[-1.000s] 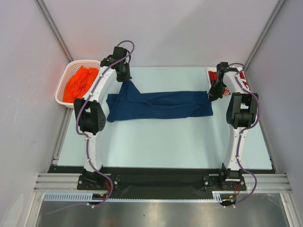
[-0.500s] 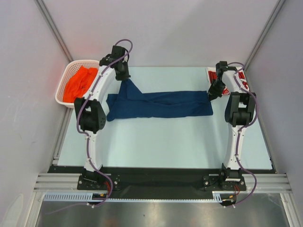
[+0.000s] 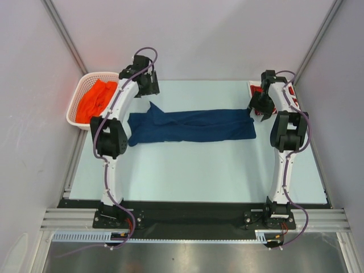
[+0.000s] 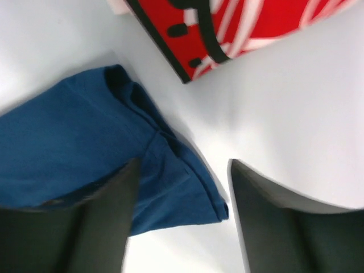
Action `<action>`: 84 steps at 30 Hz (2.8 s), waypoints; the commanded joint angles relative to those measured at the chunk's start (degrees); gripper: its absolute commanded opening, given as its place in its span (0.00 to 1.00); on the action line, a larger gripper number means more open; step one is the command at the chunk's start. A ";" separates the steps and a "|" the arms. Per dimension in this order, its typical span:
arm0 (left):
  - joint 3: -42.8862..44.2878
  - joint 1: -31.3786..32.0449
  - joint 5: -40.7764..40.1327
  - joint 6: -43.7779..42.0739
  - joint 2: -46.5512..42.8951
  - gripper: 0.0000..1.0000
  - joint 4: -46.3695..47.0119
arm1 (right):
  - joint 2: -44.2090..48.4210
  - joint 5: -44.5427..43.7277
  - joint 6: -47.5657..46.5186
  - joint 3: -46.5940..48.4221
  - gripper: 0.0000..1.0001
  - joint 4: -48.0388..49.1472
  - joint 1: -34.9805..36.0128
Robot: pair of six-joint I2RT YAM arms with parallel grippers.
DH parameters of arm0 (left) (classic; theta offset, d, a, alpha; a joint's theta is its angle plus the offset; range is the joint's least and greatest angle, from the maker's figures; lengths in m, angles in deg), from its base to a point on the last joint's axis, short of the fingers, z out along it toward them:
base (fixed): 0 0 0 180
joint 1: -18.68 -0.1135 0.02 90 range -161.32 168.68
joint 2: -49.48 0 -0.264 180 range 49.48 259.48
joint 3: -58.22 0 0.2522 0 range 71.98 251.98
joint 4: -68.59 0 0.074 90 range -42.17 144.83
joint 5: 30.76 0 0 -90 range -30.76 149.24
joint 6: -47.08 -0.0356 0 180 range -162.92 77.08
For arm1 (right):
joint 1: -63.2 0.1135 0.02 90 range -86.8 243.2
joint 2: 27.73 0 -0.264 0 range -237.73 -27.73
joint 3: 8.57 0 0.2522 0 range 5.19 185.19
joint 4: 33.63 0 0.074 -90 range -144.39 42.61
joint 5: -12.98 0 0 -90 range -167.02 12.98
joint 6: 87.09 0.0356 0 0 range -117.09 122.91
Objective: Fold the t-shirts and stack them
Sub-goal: Fold the tshirt
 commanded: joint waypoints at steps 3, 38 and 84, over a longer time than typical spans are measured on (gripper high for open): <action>-7.55 -0.48 -2.11 0.88 -14.16 0.82 -0.15 | 12.31 -5.07 -1.00 -6.01 0.76 -1.93 -1.53; -69.45 -17.00 22.77 13.18 -35.81 0.77 23.05 | 26.76 21.65 2.34 -50.60 0.77 24.27 -6.90; -64.52 -16.91 11.61 5.10 -31.58 0.12 22.00 | 19.82 19.63 4.71 -45.06 0.33 23.30 -6.73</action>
